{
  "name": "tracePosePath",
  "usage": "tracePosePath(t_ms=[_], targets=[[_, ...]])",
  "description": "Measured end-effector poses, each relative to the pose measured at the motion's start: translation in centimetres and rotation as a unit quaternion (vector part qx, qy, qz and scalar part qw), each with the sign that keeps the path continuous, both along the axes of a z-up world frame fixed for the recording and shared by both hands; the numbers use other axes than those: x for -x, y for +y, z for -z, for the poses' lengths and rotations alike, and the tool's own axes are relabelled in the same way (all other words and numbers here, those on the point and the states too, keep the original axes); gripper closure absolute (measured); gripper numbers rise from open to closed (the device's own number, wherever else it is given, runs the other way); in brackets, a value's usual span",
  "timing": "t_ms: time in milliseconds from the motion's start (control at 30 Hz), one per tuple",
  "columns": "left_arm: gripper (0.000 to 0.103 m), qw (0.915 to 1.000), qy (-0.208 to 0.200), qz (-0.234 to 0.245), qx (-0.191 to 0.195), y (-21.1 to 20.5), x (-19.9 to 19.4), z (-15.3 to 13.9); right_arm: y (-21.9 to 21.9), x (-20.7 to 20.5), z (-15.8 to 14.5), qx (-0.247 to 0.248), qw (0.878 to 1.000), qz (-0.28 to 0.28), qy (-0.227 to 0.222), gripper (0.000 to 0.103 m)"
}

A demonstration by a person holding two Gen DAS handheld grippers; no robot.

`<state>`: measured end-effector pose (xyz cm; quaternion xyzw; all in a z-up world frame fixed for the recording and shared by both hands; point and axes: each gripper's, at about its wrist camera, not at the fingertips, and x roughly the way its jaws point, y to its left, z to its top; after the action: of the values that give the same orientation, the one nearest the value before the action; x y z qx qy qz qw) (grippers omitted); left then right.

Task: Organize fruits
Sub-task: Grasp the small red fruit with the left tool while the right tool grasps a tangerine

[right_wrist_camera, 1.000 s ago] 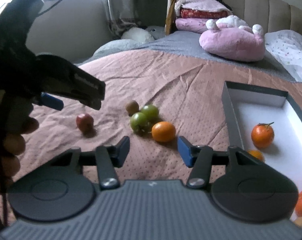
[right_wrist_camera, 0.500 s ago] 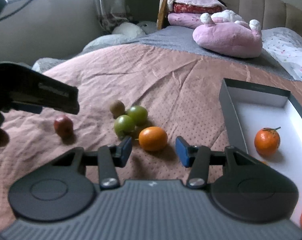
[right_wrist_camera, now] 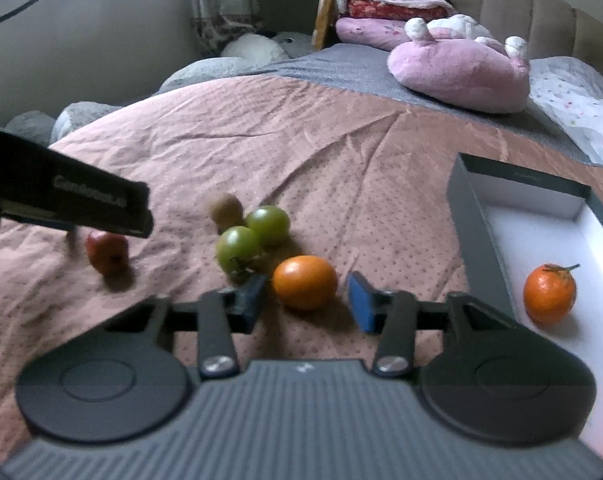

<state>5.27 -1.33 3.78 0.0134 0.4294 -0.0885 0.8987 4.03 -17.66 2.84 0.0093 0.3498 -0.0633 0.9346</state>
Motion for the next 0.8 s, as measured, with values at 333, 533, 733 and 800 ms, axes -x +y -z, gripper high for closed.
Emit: tracePosePath(t_ms=[333,533,733,800], targets=[[0.028,1.0000,0.006,0.003,0.007,0.2,-0.1,0.3,-0.1,1.4,-0.5,-0.009,1.000,0.007,0.001,0.062],[0.028,0.9994,0.010,-0.006,0.034,1.4,-0.2,0.3,0.3,4.0,-1.2,-0.018,1.000,0.002,-0.002,0.062],[0.028,0.9996,0.004,-0.005,0.028,1.5,0.3,0.2,0.0,7.1,-1.8,-0.048,0.999,0.005,-0.010,0.062],[0.028,0.9995,0.002,0.001,0.031,1.3,0.4,0.3,0.0,8.3,-2.0,-0.054,0.998,0.005,-0.012,0.062]])
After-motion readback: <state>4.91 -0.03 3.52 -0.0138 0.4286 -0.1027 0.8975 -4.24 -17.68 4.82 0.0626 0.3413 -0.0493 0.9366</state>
